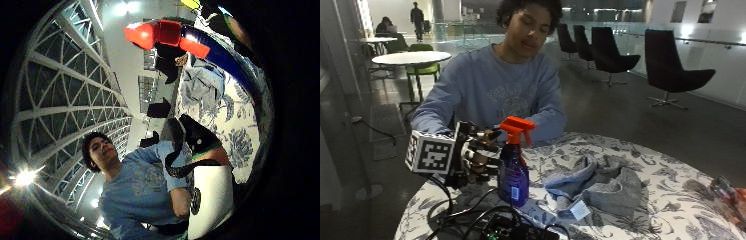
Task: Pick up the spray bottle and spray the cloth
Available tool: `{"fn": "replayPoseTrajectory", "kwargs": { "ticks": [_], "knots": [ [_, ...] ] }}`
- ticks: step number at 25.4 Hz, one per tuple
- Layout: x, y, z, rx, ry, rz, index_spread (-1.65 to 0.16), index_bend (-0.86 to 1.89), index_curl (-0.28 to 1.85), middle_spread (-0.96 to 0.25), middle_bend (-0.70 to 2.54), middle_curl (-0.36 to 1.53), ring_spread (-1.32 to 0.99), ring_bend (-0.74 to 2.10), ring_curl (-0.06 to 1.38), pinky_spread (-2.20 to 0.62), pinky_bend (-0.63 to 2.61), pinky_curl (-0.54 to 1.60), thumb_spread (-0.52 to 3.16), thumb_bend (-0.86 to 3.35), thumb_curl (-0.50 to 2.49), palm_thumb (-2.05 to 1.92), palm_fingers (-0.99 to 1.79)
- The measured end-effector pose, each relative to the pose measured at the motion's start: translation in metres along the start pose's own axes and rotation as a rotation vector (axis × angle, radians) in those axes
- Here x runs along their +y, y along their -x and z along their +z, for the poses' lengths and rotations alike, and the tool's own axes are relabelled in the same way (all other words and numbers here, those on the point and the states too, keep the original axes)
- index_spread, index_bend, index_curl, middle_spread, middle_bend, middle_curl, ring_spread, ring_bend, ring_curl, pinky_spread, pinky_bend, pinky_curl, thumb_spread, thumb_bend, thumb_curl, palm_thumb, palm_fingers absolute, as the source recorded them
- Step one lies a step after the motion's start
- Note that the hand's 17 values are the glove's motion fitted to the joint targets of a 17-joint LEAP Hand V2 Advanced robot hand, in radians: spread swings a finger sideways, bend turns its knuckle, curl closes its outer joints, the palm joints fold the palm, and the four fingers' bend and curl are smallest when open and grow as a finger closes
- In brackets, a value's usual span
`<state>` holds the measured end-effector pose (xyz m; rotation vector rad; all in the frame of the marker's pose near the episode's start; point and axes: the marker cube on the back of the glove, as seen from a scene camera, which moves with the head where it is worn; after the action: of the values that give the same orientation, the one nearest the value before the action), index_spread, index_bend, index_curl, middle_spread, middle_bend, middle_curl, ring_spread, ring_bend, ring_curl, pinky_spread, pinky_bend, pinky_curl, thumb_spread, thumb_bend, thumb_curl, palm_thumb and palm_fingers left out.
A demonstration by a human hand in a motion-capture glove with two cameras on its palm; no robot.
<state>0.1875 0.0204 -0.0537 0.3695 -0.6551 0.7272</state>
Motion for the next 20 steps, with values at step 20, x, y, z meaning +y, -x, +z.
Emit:
{"fn": "replayPoseTrajectory", "kwargs": {
  "ticks": [20],
  "knots": [
    [-0.069, -0.02, 0.045, -0.098, -0.04, -0.104, -0.33, 0.18, 0.25, -0.05, 0.26, 0.37, -0.04, 0.43, 0.34, 0.24, 0.34, 0.33, 0.94, 0.11, 0.47, 1.01, 0.81]
  ]
}}
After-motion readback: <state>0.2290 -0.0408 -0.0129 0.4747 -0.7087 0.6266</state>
